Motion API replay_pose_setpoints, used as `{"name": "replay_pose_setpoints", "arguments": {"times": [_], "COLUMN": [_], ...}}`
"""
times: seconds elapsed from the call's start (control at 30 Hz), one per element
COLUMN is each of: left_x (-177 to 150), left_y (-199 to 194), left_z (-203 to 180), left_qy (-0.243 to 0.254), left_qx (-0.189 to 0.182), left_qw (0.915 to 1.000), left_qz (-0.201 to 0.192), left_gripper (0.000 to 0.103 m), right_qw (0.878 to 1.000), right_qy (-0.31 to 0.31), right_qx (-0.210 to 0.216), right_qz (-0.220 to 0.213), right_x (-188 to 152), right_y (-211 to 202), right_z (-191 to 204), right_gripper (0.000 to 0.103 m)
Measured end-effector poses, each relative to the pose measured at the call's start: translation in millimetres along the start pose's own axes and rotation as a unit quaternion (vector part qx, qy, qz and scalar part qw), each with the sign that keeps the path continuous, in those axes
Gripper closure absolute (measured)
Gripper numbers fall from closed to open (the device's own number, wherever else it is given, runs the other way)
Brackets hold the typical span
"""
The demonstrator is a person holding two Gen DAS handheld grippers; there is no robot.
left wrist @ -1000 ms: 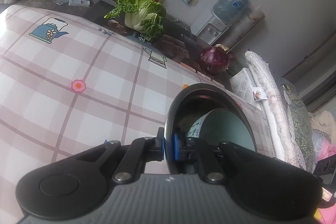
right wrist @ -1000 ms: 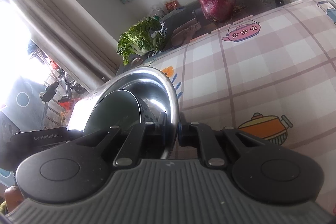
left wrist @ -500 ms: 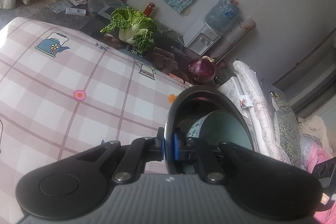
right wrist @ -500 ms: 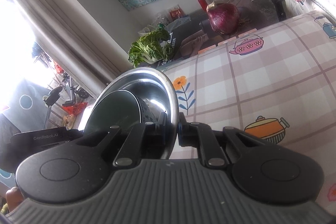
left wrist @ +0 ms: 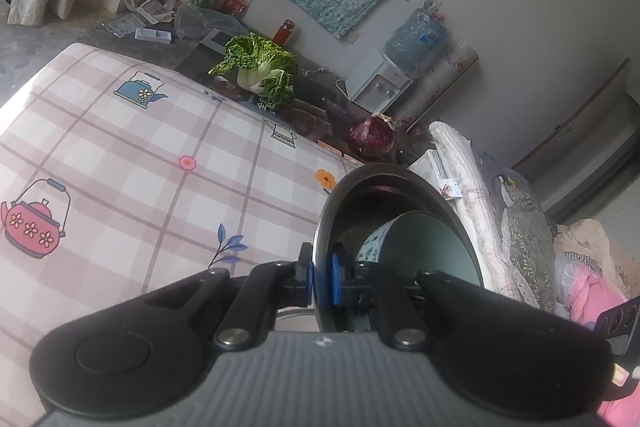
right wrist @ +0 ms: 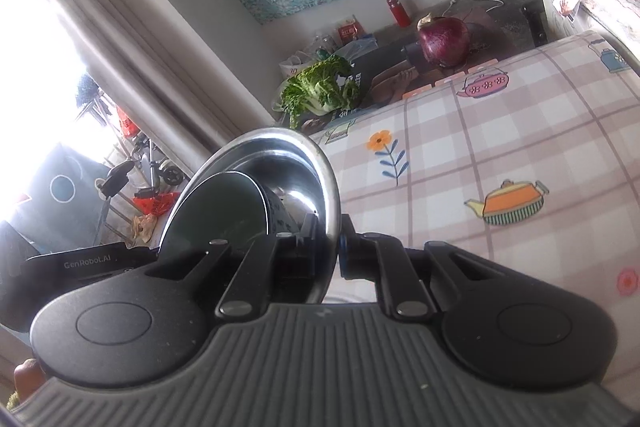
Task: Organize plates and bowls
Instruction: 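Lift and carry the nested bowls with both tools toward the plate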
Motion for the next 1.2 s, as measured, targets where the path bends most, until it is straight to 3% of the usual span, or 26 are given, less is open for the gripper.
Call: {"name": "replay_pose_setpoints", "arguments": {"times": [0.5, 1.2], "left_x": [-46, -77], "left_y": [-40, -22], "left_z": [46, 76], "left_qy": [-0.028, -0.04], "left_qx": [0.017, 0.04], "left_qw": [0.9994, 0.9973], "left_qz": [0.009, 0.047], "left_gripper": [0.095, 0.095], "right_qw": [0.999, 0.997], "right_qy": [0.0, 0.01], "right_qx": [0.007, -0.007], "right_qz": [0.033, 0.081], "right_x": [-62, -106], "right_y": [-27, -14], "right_z": [36, 28], "right_gripper": [0.094, 0.093]}}
Point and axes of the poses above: each gripper's, at about its wrist camera, not at the fingertips, and y roughly the way its jaws point, z to its left, x to its top, the point moved 5 cm from there along y, roughly the way its jaws point, and after that the axes turned 14 degrees about -y, right-handed, at the moved point
